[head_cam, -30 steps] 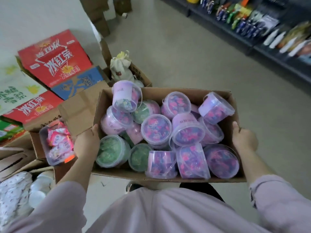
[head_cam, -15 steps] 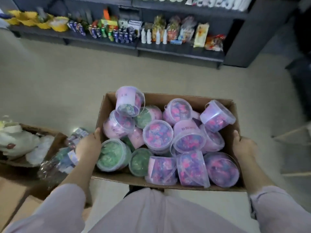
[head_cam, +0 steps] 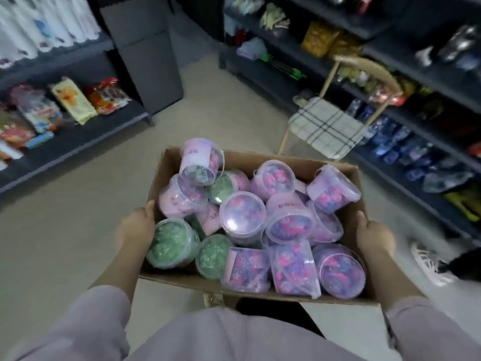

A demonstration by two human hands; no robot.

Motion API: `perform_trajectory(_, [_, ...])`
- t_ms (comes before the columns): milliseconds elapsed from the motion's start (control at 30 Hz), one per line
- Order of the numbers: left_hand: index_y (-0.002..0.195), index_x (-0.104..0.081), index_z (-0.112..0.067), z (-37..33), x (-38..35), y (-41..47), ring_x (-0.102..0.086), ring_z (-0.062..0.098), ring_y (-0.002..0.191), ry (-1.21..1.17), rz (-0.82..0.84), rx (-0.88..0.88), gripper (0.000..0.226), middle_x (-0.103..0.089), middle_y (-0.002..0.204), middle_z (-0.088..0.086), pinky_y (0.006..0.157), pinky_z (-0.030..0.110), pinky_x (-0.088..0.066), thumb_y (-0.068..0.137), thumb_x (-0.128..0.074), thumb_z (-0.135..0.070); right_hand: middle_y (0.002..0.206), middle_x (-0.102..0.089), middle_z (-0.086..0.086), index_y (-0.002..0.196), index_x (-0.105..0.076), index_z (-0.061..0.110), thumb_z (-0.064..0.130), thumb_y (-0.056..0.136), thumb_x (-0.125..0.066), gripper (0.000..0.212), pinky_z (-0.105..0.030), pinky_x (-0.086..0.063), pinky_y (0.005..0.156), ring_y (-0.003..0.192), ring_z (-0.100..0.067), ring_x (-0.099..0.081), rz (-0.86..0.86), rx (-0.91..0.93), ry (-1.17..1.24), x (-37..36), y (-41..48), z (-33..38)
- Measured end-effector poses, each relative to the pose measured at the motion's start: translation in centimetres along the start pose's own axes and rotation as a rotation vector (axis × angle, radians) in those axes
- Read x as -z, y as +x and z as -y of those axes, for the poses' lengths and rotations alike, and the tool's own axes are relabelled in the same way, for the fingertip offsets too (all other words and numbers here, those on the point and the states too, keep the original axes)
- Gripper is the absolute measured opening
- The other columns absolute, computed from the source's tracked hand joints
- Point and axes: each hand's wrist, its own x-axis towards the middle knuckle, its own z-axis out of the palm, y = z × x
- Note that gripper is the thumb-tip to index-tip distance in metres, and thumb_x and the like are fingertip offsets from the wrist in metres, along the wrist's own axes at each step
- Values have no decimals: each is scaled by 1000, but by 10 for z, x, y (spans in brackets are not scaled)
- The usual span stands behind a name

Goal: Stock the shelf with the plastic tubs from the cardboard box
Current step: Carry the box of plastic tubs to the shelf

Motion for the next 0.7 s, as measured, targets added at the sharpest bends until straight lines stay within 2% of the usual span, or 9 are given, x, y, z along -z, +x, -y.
perform_trajectory(267, [95, -65, 1, -211, -52, 140, -59, 43, 96, 119, 89, -376, 63, -65, 102, 27, 80, 44, -42, 101, -22, -45, 107, -64, -32, 105, -66, -7, 49, 101, -22, 71, -43, -45, 84, 101, -44, -60, -57, -388, 121, 12, 85, -31])
perform_trajectory(400, [94, -64, 3, -292, -79, 195, -59, 44, 95, 124, 98, -418, 63, -64, 101, 28, 83, 45, -42, 101, -23, -45, 103, -65, -28, 103, -67, -3, 52, 100, -23, 70, -39, -41, 74, 96, -42, -61, -74, -455, 156, 20, 155, -13])
perform_trajectory(500, [92, -62, 6, -344, -88, 234, -59, 45, 94, 92, 115, -454, 62, -64, 99, 32, 83, 46, -42, 101, -26, -42, 100, -66, -26, 101, -67, -1, 52, 100, -23, 69, -39, -43, 73, 92, -40, -61, -79, -481, 168, 28, 202, 6])
perform_trajectory(700, [85, -62, 3, -434, -108, 312, -59, 43, 91, 122, 135, -487, 62, -65, 95, 28, 79, 43, -42, 100, -25, -45, 97, -65, -26, 101, -68, -2, 50, 100, -26, 67, -37, -41, 71, 91, -39, -60, -79, -512, 182, 44, 292, 45])
